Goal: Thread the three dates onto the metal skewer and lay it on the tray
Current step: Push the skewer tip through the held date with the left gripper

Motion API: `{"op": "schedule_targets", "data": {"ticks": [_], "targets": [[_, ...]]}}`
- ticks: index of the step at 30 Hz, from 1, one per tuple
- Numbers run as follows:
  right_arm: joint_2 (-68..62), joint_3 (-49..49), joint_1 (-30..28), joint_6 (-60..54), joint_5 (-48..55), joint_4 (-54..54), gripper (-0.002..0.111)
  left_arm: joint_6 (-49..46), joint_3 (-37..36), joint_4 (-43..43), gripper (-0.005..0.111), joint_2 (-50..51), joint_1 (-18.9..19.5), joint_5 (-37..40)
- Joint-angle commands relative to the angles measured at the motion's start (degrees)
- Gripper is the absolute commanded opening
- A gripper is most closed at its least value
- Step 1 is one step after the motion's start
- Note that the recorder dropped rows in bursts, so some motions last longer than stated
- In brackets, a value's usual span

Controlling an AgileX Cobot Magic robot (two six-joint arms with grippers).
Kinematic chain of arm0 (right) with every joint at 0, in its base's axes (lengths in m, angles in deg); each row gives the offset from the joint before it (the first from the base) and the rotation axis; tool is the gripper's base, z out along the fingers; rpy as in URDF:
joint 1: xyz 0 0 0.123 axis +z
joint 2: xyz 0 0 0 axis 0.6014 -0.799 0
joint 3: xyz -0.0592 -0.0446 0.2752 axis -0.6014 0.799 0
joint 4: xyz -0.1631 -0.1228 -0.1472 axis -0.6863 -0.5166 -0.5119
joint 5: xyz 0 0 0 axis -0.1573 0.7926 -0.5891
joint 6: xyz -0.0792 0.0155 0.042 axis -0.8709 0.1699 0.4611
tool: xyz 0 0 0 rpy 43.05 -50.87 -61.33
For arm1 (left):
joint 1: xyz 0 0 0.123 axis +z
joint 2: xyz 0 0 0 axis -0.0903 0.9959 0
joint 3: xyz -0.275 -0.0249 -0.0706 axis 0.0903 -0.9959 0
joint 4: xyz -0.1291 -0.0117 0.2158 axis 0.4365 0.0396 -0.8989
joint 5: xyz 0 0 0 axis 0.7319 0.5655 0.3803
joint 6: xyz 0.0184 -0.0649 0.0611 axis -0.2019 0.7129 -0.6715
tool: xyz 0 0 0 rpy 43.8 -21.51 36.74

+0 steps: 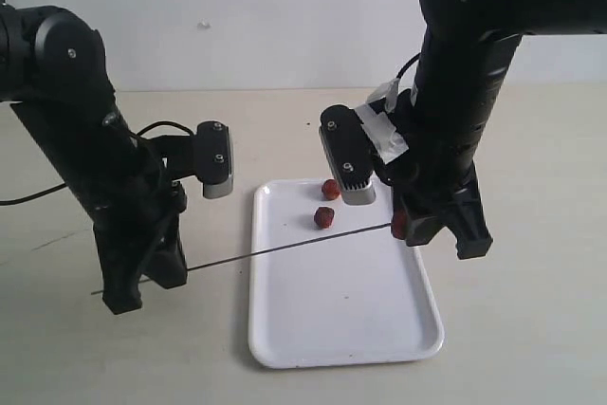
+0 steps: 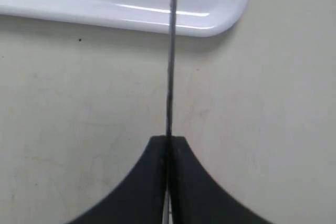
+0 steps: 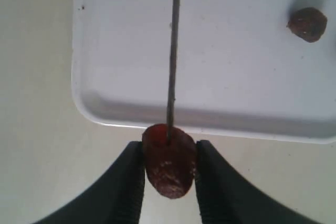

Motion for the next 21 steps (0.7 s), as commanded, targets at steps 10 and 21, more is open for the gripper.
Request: {"op": "schedule_targets", "data": {"ticks": [10,21], "targets": [[0.6,0.3,0.1,0.1,-0.1,0.2,0.032,4.0,0.6,-2.5,0.000,-0.1,-1.0,4.8],[0.5,0.3,0.1,2.9,-0.3,-1.4,0.032,4.3,0.6,-2.5,0.000,-0.1,-1.0,4.7]]}}
